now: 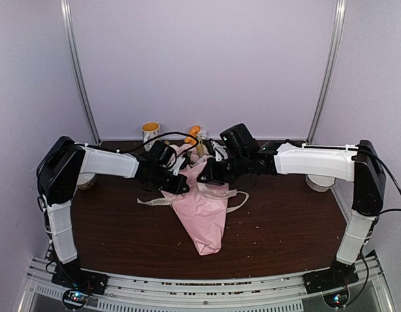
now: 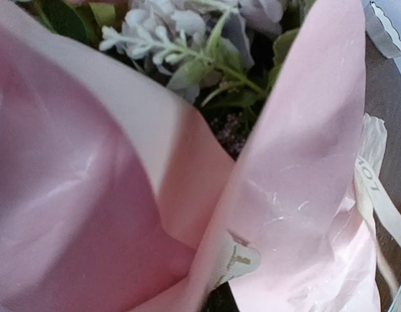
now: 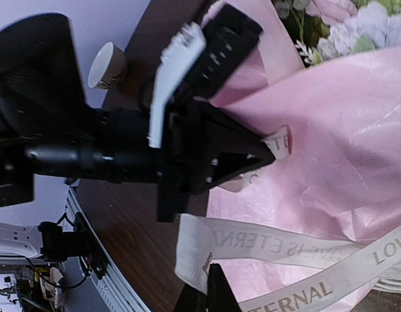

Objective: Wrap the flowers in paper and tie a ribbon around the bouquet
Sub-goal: Cross the ribbon over the folded bouquet.

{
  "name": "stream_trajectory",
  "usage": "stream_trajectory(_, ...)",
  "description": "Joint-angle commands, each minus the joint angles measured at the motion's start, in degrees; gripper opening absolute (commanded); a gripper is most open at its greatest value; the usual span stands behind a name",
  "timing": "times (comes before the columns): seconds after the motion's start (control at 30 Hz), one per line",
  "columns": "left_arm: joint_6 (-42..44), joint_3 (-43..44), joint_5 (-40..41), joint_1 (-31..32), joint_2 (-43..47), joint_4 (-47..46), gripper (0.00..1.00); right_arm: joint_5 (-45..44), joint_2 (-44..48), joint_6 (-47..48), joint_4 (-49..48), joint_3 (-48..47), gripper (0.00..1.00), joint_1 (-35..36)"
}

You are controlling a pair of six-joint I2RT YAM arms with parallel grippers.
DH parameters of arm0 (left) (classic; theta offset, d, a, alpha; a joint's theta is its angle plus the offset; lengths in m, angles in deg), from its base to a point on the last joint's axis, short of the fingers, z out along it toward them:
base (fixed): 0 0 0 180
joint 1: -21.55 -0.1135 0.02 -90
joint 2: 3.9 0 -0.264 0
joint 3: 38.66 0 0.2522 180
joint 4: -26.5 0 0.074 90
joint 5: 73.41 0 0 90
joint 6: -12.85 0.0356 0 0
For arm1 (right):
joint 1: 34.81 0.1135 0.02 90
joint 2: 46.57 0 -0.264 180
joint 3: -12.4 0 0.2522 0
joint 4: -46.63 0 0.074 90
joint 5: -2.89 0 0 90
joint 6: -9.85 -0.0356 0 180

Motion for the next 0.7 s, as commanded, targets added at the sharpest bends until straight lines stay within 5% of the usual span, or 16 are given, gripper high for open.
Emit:
stream_trajectory(0.0,-1.15,-0.9,-2.27,-0.14,-1.27,-2.39,0.0,-2.36,3.43,2.65,0.71,-4.97,0.0,-0.26)
stream_trajectory(0.33,-1.84,-5.57,-1.55,-0.12,2.41,-4.93,0.0,-5.36,-7.07,1.45,6.23,-18.49,0.01,-2.19)
stream_trajectory(0.5,-2.01,-6.25,-2.09,-0.17,3.14,-5.69,0.0,-7.69,-10.99,4.02,13.15,-21.75,0.31,-2.68)
stream_trajectory(0.67,-1.65,-6.82,-2.34,-0.09,3.63,-6.17,0.0,-8.35,-8.73,6.14,15.07,-20.19,0.4,-4.4)
